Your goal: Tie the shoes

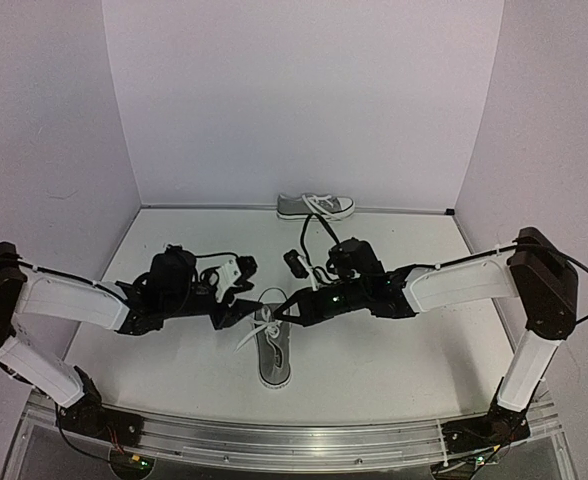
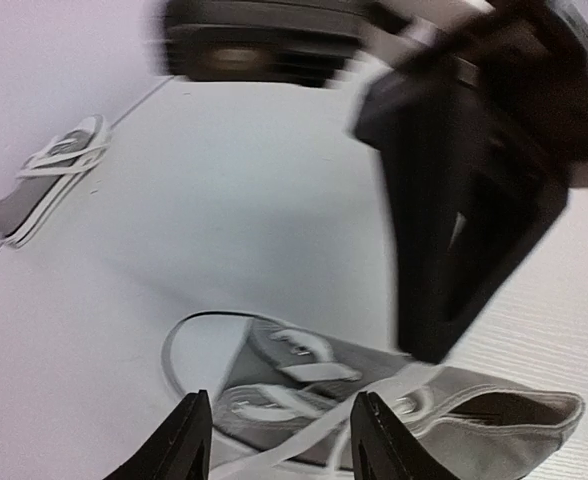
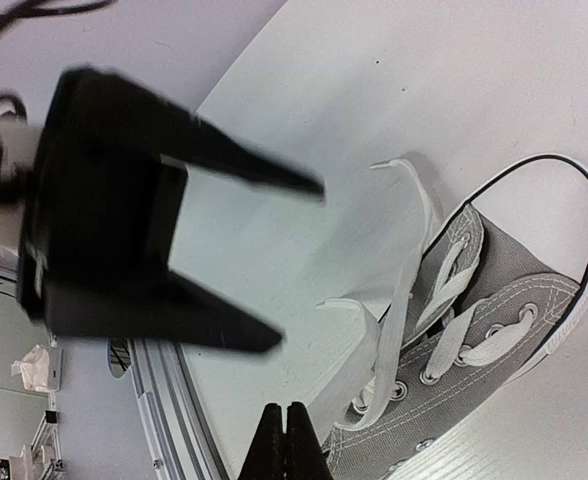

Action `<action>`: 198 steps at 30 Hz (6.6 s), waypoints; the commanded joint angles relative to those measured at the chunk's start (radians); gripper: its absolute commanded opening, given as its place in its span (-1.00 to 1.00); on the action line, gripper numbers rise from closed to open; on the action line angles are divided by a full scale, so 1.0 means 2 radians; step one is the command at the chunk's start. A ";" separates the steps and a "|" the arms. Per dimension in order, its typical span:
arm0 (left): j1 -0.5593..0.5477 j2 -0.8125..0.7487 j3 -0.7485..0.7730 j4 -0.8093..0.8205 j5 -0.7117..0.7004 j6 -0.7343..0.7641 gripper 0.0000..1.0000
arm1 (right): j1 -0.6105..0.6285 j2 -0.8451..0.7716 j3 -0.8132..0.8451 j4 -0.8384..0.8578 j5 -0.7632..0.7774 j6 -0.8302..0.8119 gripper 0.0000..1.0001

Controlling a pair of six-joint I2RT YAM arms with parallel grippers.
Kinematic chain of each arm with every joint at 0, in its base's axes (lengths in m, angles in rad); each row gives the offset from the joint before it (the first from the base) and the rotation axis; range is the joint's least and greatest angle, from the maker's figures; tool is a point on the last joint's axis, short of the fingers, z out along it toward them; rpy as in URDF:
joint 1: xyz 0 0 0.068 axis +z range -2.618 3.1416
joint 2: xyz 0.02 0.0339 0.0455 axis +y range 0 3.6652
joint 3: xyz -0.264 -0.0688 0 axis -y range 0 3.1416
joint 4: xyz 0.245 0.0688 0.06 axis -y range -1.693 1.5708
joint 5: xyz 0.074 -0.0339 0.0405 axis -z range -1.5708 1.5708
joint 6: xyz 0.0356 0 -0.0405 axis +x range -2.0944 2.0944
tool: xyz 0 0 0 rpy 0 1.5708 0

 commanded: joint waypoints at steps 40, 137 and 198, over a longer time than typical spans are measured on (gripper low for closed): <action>0.090 0.230 0.296 -0.479 0.030 0.040 -0.50 | 0.002 0.004 0.009 0.013 0.008 0.003 -1.00; -0.142 -0.288 -0.110 -0.166 -0.338 -0.396 0.25 | 0.044 0.139 0.178 -0.044 -0.015 -0.026 -0.71; -0.038 0.022 0.001 -0.029 -0.023 -0.376 -0.44 | -0.016 0.108 0.131 -0.130 -0.067 -0.123 -0.58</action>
